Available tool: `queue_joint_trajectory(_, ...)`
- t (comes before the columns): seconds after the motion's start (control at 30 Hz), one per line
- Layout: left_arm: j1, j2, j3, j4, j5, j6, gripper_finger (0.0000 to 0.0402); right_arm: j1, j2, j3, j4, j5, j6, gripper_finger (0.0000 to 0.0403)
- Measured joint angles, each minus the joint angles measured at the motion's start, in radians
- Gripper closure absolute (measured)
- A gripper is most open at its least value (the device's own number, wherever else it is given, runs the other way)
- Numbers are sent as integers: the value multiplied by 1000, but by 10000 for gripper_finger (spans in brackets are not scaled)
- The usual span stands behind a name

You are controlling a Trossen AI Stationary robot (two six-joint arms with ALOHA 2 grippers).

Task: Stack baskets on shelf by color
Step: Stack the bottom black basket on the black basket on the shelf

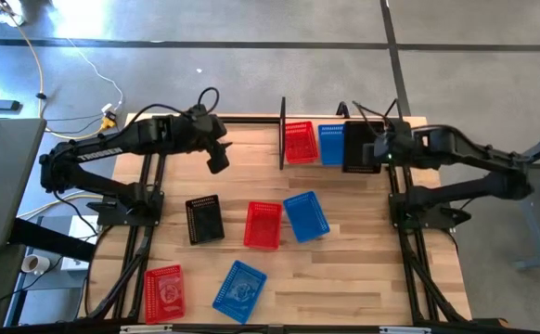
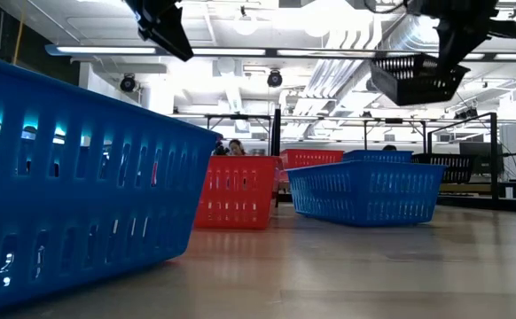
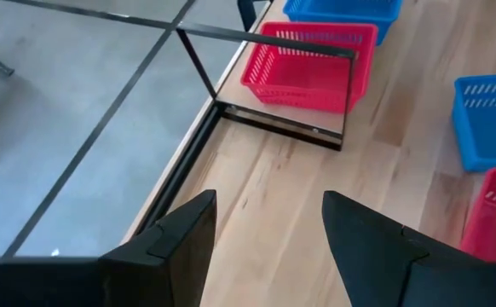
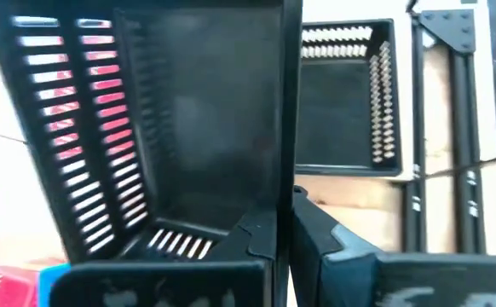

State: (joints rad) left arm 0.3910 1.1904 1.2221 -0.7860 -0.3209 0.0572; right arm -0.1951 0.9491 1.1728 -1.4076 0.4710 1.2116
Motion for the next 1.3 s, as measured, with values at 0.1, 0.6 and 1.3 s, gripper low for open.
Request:
queue_joint_trajectory(0.1,16,0,0,1,2,0,197,-95,0,0,1,-50,-76,403)
queue_joint_trajectory(0.6,85,0,0,54,74,-1,197,-514,64,0,45,-253,-445,403)
queue_joint_trajectory(1.3,97,0,0,51,76,-4,197,-796,262,0,91,-349,-758,403)
